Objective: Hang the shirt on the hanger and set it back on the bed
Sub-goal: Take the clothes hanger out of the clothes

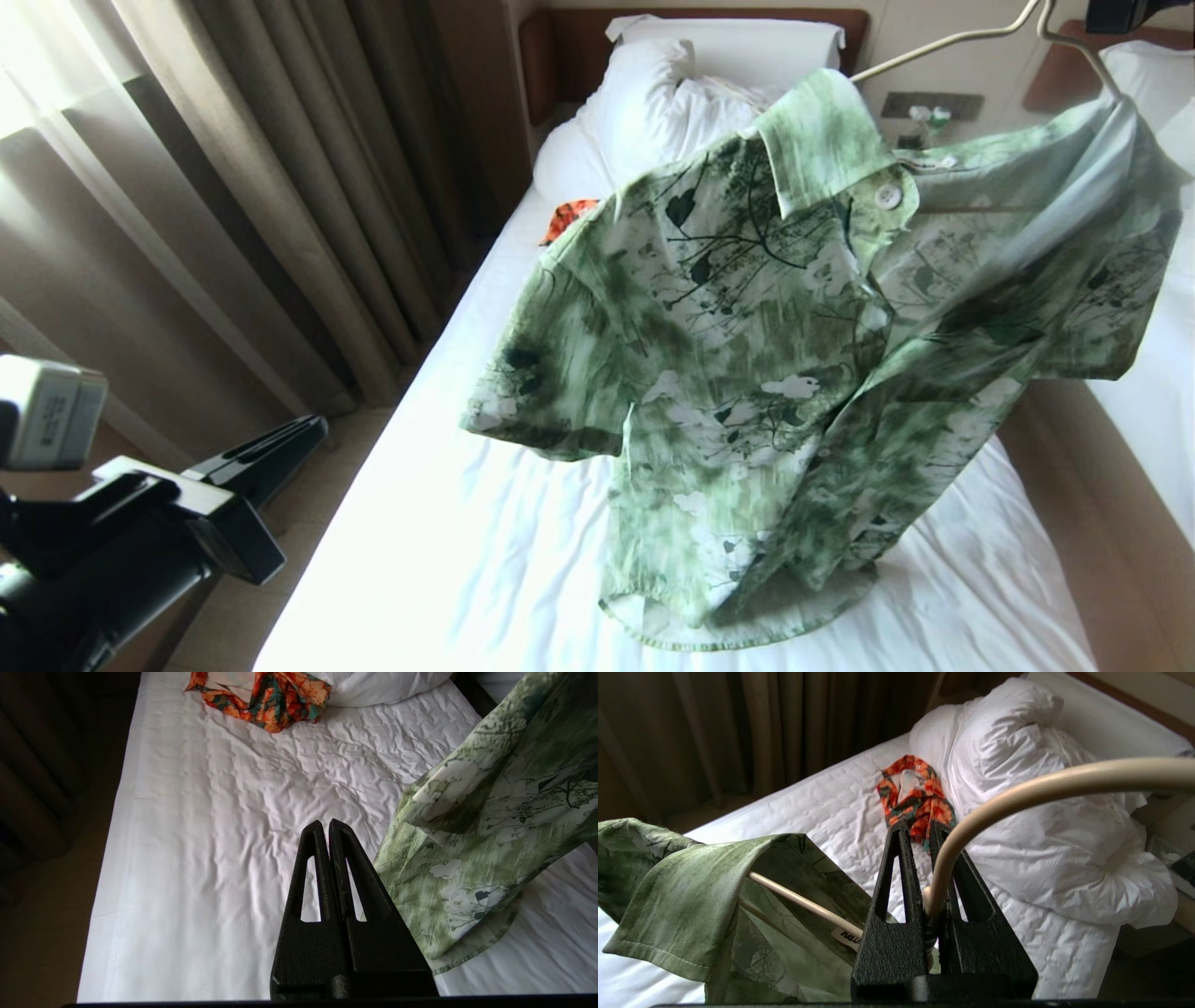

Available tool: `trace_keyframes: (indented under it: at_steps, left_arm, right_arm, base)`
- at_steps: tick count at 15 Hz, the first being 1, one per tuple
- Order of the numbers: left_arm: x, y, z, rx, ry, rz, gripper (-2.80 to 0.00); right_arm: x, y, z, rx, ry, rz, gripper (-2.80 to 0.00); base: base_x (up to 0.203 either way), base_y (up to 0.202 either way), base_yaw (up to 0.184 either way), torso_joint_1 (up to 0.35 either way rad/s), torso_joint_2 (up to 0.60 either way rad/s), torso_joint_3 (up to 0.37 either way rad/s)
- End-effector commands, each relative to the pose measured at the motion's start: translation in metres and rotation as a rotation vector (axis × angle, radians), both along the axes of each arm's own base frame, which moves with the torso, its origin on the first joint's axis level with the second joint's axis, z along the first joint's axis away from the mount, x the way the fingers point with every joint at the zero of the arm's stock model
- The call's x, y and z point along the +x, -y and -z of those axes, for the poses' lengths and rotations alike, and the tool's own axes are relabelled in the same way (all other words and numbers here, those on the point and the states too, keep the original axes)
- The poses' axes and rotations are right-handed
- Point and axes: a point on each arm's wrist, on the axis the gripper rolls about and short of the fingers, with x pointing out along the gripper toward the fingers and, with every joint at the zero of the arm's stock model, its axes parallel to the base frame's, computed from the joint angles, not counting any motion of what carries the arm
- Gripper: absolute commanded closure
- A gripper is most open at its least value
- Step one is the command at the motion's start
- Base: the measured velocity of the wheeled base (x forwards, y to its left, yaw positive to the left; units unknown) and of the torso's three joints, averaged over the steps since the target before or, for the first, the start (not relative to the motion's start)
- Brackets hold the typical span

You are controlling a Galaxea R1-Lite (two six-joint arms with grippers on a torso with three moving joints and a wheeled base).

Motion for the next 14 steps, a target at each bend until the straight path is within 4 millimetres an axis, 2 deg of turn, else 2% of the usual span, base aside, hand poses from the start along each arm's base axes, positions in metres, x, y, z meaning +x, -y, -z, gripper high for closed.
trace_keyframes:
  at_steps: [1,8,14]
  left_arm:
    - [-0.006,-0.003,0.002,-0.009,0.007,-0.004,0.0]
    - [-0.019,-0.009,0.012,-0.022,-0.005,-0.018,0.0]
    - [-0.025,-0.012,0.01,-0.038,0.019,-0.058,0.0]
  right_arm:
    - [-0.003,0.001,-0.004,0.012,0.031,-0.001,0.0]
    - [0.001,-0.001,-0.007,0.022,0.058,-0.009,0.0]
    - [0.006,-0.004,-0.013,0.051,0.117,-0.004,0.0]
  base:
    - [0.0,0.0,0.0,0.0,0.0,0.0]
    - [0.0,0.0,0.0,0.0,0.0,0.0]
    - [0.0,0.0,0.0,0.0,0.0,0.0]
